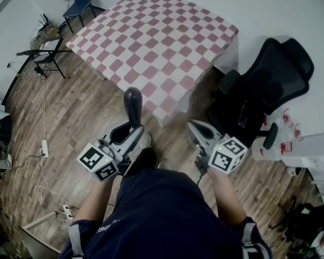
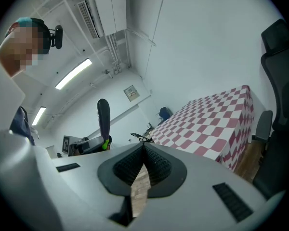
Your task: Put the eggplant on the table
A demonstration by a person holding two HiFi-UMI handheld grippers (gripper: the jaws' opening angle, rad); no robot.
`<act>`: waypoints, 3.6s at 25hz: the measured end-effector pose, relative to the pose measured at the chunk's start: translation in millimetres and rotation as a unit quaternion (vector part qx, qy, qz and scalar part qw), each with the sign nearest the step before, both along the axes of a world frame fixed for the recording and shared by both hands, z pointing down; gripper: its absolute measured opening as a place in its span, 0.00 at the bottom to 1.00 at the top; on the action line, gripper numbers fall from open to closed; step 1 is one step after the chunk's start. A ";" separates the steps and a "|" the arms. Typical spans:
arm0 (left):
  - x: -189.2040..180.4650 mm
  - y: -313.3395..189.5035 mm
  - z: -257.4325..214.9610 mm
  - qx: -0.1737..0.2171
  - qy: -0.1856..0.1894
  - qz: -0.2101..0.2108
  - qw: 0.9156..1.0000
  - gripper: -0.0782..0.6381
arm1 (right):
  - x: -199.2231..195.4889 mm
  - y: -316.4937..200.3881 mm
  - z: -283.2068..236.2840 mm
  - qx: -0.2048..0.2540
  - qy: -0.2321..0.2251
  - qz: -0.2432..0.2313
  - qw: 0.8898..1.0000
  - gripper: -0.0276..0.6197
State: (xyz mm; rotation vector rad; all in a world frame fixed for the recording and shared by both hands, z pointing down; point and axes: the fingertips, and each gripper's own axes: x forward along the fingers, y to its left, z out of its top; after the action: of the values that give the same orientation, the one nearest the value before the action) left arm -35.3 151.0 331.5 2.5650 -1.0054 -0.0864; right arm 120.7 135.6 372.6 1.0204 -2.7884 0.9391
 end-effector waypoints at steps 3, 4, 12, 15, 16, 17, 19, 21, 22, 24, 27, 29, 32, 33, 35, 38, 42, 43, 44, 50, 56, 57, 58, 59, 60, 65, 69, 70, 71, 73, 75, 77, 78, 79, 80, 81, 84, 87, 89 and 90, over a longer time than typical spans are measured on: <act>-4.6 -21.4 12.7 -0.012 0.007 -0.003 1.000 0.29 | -7.1 -17.2 6.3 -0.004 0.005 -0.008 1.000 0.07; -6.4 -29.9 17.4 -0.017 0.012 -0.004 1.000 0.29 | -8.5 -24.2 8.8 -0.006 0.006 -0.008 1.000 0.07; -30.8 -124.0 37.5 -0.033 0.025 0.006 0.999 0.29 | -27.9 -107.3 24.7 -0.021 0.022 0.010 0.999 0.07; -46.4 -165.5 42.9 -0.037 0.024 0.013 0.999 0.29 | -41.9 -144.6 28.3 -0.028 0.026 0.019 0.999 0.07; -52.5 -179.6 45.0 -0.038 0.022 0.015 0.999 0.29 | -47.1 -157.2 29.3 -0.030 0.028 0.022 0.999 0.07; -58.7 -193.5 47.1 -0.039 0.018 0.018 0.999 0.29 | -52.3 -169.7 30.4 -0.032 0.030 0.025 0.999 0.07; -70.8 -220.7 50.7 -0.040 0.010 0.025 0.999 0.29 | -61.7 -193.6 32.4 -0.036 0.036 0.034 0.998 0.07; -81.4 -246.5 53.1 -0.039 0.002 0.034 0.999 0.29 | -69.3 -214.0 32.5 -0.038 0.042 0.043 0.998 0.07; -86.0 -259.0 54.1 -0.038 -0.002 0.037 0.999 0.29 | -72.2 -223.3 32.2 -0.038 0.044 0.047 0.997 0.07; -93.4 -282.4 56.6 -0.034 -0.011 0.043 0.998 0.29 | -76.1 -240.8 32.5 -0.039 0.048 0.054 0.997 0.07; -98.4 -310.5 66.0 -0.030 -0.027 0.052 0.998 0.29 | -77.9 -259.4 36.9 -0.050 0.051 0.066 0.995 0.07; -98.8 -326.7 77.1 -0.035 -0.035 0.058 0.997 0.29 | -78.4 -269.2 41.5 -0.057 0.055 0.070 0.994 0.07; -94.2 -349.5 99.0 -0.048 -0.047 0.068 0.995 0.29 | -78.0 -284.2 50.7 -0.065 0.057 0.076 0.993 0.07; -91.3 -355.3 108.0 -0.053 -0.052 0.073 0.995 0.29 | -77.6 -287.5 54.3 -0.068 0.057 0.078 0.993 0.07; -83.2 -363.0 127.3 -0.067 -0.063 0.082 0.992 0.29 | -76.1 -291.1 61.1 -0.076 0.057 0.078 0.992 0.07; -65.9 -371.9 153.8 -0.083 -0.088 0.098 0.988 0.29 | -69.5 -296.3 70.7 -0.088 0.053 0.077 0.992 0.07; -41.8 -383.7 184.2 -0.097 -0.128 0.117 0.980 0.29 | -58.7 -302.8 79.3 -0.099 0.048 0.073 0.991 0.07; -35.7 -386.4 191.7 -0.100 -0.138 0.121 0.978 0.29 | -55.2 -303.9 81.9 -0.103 0.046 0.071 0.991 0.07; -29.1 -389.0 199.5 -0.102 -0.149 0.125 0.976 0.29 | -50.9 -304.7 85.0 -0.107 0.043 0.070 0.991 0.07; 16.7 -409.9 248.8 -0.108 -0.233 0.158 0.953 0.29 | -15.9 -306.9 107.2 -0.137 0.033 0.071 0.987 0.07; 59.7 -432.9 297.0 -0.113 -0.329 0.189 0.918 0.29 | 19.1 -307.1 127.0 -0.161 0.024 0.076 0.984 0.07; 64.3 -436.2 304.6 -0.116 -0.346 0.192 0.911 0.29 | 23.8 -306.8 129.2 -0.164 0.023 0.077 0.983 0.07; 68.1 -439.0 312.0 -0.118 -0.363 0.196 0.903 0.29 | 28.4 -306.3 131.5 -0.167 0.021 0.079 0.983 0.07; 71.8 -441.2 318.8 -0.120 -0.379 0.201 0.895 0.29 | 32.8 -305.4 133.9 -0.169 0.020 0.081 0.982 0.07; 75.5 -443.1 324.6 -0.121 -0.396 0.206 0.887 0.29 | 37.1 -304.3 136.1 -0.171 0.019 0.082 0.982 0.07; 89.8 -450.2 343.7 -0.133 -0.466 0.224 0.846 0.29 | 54.3 -298.5 143.7 -0.182 0.016 0.085 0.980 0.07; 96.6 -453.2 353.6 -0.136 -0.505 0.232 0.820 0.29 | 66.5 -295.1 145.7 -0.184 0.012 0.090 0.979 0.07; 98.2 -454.0 355.1 -0.137 -0.513 0.234 0.814 0.29 | 68.4 -294.3 146.1 -0.184 0.010 0.091 0.979 0.07; 99.5 -454.5 356.1 -0.137 -0.519 0.237 0.810 0.29 | 69.6 -293.4 146.1 -0.184 0.009 0.092 0.979 0.07; 100.9 -453.9 357.9 -0.141 -0.527 0.241 0.803 0.30 | 70.3 -291.0 145.9 -0.184 0.009 0.092 0.979 0.07; 100.6 -452.5 359.6 -0.145 -0.530 0.242 0.799 0.30 | 70.4 -288.5 145.2 -0.184 0.008 0.092 0.979 0.07; 100.0 -451.1 360.7 -0.149 -0.530 0.242 0.799 0.32 | 70.9 -287.1 143.9 -0.183 0.007 0.093 0.979 0.07; 99.7 -450.6 360.5 -0.151 -0.528 0.242 0.800 0.35 | 71.0 -286.8 143.1 -0.182 0.007 0.093 0.979 0.07; 99.4 -450.6 359.4 -0.150 -0.525 0.240 0.802 0.39 | 70.7 -286.7 142.5 -0.181 0.007 0.092 0.979 0.07; 99.1 -450.8 357.4 -0.149 -0.522 0.239 0.805 0.41 | 70.0 -286.5 141.8 -0.179 0.008 0.092 0.979 0.07; 98.7 -451.1 354.5 -0.146 -0.519 0.237 0.808 0.42 | 68.7 -286.3 141.2 -0.178 0.008 0.091 0.980 0.07; 94.2 -450.7 341.5 -0.136 -0.505 0.228 0.821 0.44 | 61.7 -287.0 138.4 -0.173 0.006 0.087 0.981 0.07; 87.6 -450.2 314.4 -0.123 -0.476 0.212 0.845 0.45 | 51.7 -292.6 133.0 -0.163 0.005 0.081 0.983 0.07; 81.3 -447.2 289.9 -0.112 -0.449 0.196 0.865 0.45 | 44.8 -296.6 128.2 -0.155 0.005 0.078 0.985 0.07; 77.4 -444.2 277.0 -0.106 -0.434 0.187 0.875 0.45 | 41.3 -298.5 125.2 -0.150 0.006 0.076 0.986 0.07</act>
State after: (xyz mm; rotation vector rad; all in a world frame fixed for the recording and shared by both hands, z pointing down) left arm 42.1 -293.2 608.5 2.5183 -0.6695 1.3002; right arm 162.0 -162.9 497.7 1.1945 -2.4814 1.3162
